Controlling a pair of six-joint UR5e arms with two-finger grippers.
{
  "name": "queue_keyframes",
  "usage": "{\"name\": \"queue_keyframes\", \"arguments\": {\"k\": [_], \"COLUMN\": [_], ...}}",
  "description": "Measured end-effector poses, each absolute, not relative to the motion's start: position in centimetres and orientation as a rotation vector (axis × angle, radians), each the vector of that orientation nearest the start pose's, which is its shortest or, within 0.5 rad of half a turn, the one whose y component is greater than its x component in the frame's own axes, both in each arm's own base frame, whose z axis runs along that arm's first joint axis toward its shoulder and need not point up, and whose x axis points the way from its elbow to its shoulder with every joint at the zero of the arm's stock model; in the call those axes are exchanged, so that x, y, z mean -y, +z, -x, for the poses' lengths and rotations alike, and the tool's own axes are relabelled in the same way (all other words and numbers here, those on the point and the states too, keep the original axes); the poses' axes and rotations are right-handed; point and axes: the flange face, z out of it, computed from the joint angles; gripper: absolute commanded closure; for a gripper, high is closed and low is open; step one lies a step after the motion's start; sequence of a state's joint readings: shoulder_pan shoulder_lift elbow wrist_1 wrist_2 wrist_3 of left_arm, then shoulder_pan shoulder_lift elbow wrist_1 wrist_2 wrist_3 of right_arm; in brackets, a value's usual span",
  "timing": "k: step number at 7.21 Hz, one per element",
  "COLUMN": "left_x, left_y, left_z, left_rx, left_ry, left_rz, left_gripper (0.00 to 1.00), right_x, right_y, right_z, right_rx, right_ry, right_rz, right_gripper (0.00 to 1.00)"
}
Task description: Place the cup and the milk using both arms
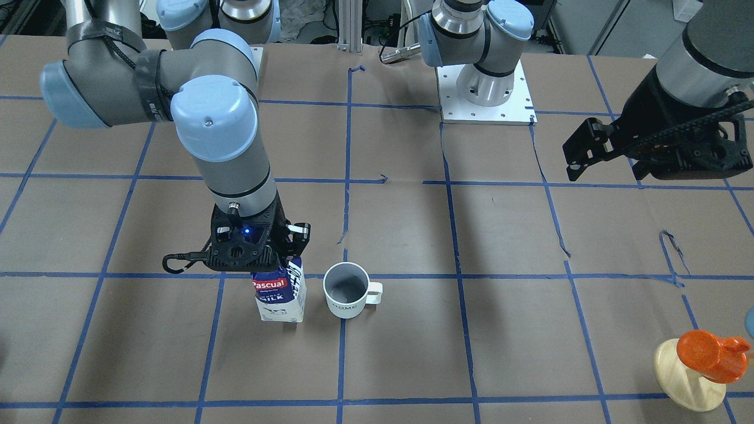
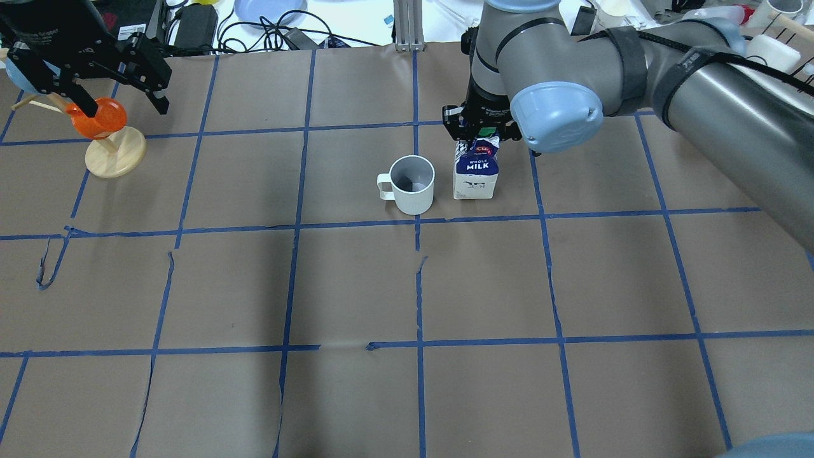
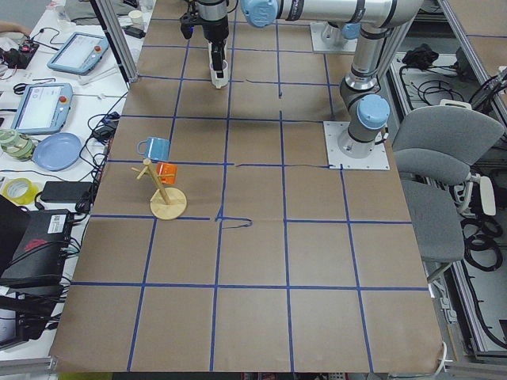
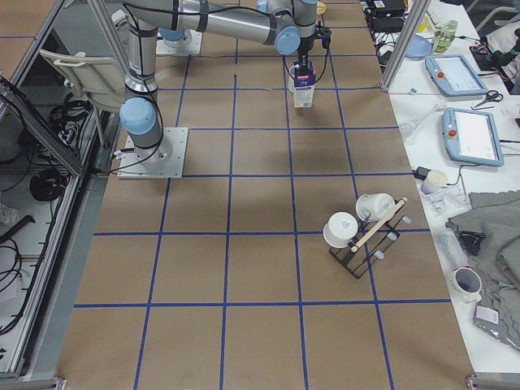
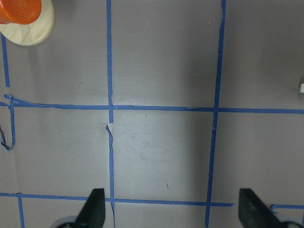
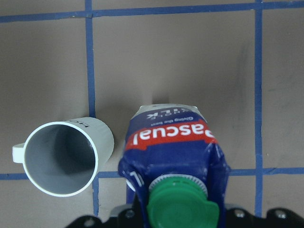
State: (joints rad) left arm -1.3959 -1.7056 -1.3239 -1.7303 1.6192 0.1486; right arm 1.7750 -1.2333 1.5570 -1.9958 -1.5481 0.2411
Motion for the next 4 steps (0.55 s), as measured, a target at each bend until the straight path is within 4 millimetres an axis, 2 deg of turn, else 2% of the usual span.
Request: {"name": "queue_keyframes", "arguments": {"k": [1, 3, 4], "left_x": [55.6, 55.6, 55.6], "left_y": [52.2, 52.1, 52.1], "left_z": [3.3, 3.4, 3.4], "left_rx": [-3.101, -3.103, -3.103], "left_ry": [0.088, 0.091, 0.091], "left_rz": [0.037, 0.035, 0.036], "left_gripper": [0.0, 0.0, 0.0], "right_x": [58.0, 57.6, 57.5], "right_y": [34.7, 33.8, 33.5], "right_z": [-26.4, -26.8, -26.8], "right_rx": [-3.096, -3.102, -3.105], "right_ry": [-0.143, -0.129, -0.128], "right_rz": [-0.068, -0.062, -0.056], "right_gripper": [0.5, 0.03, 0.0]}}
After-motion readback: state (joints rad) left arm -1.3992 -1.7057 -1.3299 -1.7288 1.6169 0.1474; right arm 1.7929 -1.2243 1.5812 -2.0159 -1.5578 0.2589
